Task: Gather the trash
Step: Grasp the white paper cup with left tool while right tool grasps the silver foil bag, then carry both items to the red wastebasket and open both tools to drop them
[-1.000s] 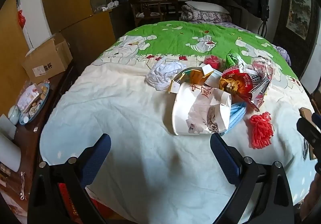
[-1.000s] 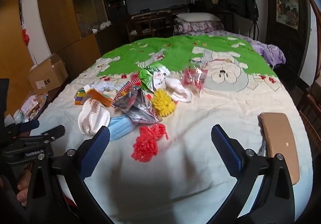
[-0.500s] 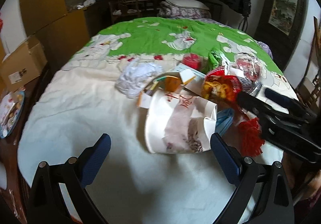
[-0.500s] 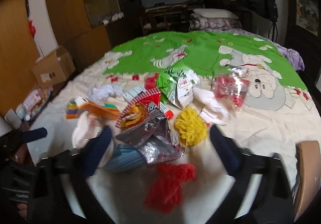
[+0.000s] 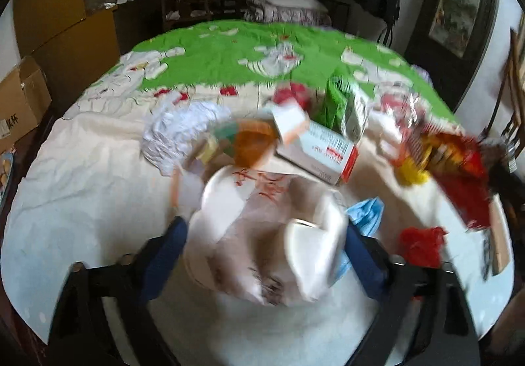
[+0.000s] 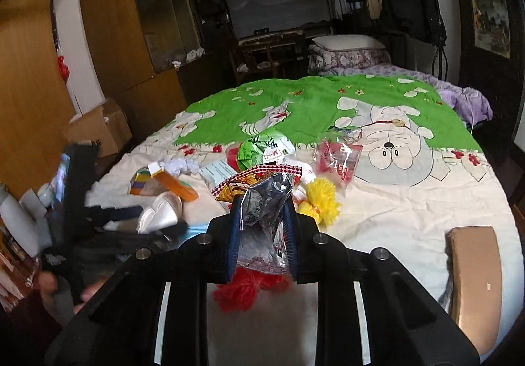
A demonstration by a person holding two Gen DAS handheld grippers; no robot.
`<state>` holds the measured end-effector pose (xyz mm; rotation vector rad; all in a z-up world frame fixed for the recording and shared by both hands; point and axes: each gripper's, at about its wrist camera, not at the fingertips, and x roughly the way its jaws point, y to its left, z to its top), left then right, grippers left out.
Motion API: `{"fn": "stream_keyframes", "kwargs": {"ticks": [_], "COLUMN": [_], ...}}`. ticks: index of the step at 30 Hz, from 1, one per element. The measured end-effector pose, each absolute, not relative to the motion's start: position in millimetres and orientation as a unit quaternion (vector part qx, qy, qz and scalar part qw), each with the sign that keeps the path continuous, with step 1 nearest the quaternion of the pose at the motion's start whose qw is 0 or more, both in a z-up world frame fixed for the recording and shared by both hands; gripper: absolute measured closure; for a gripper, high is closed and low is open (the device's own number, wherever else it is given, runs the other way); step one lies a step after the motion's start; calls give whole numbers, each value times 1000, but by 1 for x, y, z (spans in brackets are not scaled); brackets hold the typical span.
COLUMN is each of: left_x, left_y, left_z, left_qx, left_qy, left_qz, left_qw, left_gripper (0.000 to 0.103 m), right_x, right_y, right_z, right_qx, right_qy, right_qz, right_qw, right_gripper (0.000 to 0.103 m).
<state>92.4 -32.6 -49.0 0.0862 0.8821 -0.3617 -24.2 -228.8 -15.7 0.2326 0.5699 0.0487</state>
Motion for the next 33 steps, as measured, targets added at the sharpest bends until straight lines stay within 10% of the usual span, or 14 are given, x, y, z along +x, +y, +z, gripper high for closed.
{"fn": "stream_keyframes", "kwargs": {"ticks": [4,23,33], "left_x": [80,-39,-71], "left_y": [-25,117,284], "left_z": [-34,63,-11], "left_qx": [29,-4,-93], "left_qy": [414,316,400], "left_qz": [-186,-70,56], "left_qw": [890,946,910], "left_gripper": [61,62,62], "right_x": [-30,-94,-92], "right_y": [-227,-169,-73], "right_z": [-12,49,51], "right_qx": [119,80,49], "right_qy": [274,226,267], "right_qz": [26,95,193], "right_qw": [954,966,943], "right_gripper": [78,78,78]}}
